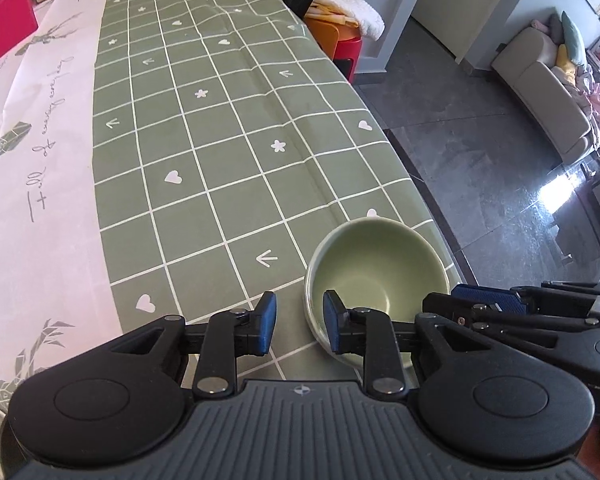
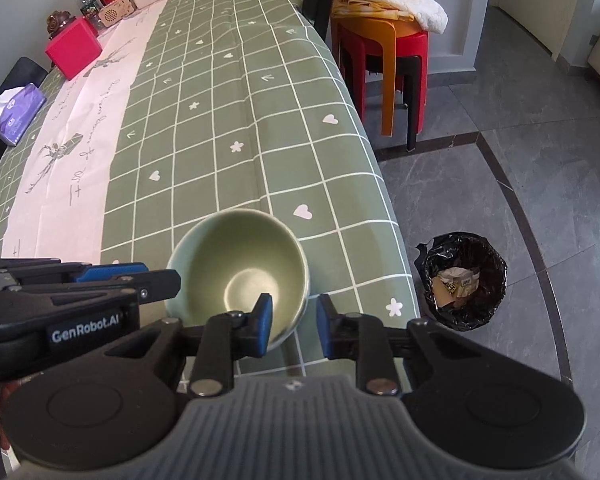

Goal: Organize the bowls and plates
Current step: 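Grasp the pale green bowl rim with the left tool and lift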

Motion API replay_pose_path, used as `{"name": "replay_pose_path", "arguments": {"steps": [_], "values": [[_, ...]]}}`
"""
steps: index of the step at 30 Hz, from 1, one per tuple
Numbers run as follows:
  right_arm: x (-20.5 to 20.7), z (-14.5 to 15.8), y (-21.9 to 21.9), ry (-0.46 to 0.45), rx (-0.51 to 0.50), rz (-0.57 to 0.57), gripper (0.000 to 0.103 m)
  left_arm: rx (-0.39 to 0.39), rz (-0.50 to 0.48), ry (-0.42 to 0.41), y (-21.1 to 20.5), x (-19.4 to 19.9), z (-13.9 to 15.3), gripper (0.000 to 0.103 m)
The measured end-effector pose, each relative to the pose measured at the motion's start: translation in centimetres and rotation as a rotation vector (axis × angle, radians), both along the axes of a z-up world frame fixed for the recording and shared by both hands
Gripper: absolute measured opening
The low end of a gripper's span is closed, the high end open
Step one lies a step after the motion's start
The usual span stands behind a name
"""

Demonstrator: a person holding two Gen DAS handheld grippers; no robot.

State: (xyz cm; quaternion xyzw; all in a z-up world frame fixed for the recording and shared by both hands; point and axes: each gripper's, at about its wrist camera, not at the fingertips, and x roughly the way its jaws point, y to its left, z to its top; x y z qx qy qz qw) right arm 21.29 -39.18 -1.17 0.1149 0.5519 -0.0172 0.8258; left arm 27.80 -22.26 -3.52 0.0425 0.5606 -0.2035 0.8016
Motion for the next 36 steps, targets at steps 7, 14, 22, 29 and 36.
{"name": "replay_pose_path", "arguments": {"steps": [7,14,22,29,36], "values": [[0.9,-1.4,-0.3,0.035,0.021,-0.001,0.015,0.015,-0.010,0.023,-0.9,0.6,-1.0,0.019],[1.4,-2.1,-0.2,0.056,0.026,0.003,0.010,0.031,-0.020,0.037,-1.4,0.8,-1.8,0.012],[1.6,-2.1,0.1,0.069,0.017,-0.002,0.009,0.049,-0.025,0.038,-1.8,0.6,-1.7,0.008],[1.0,-1.3,0.8,0.076,0.016,0.010,0.009,0.049,-0.015,0.044,-1.0,-0.1,-0.5,0.007],[-0.3,2.0,2.0,0.027,-0.007,0.032,0.008,0.038,-0.018,0.000,0.2,-1.7,2.8,0.008]]}}
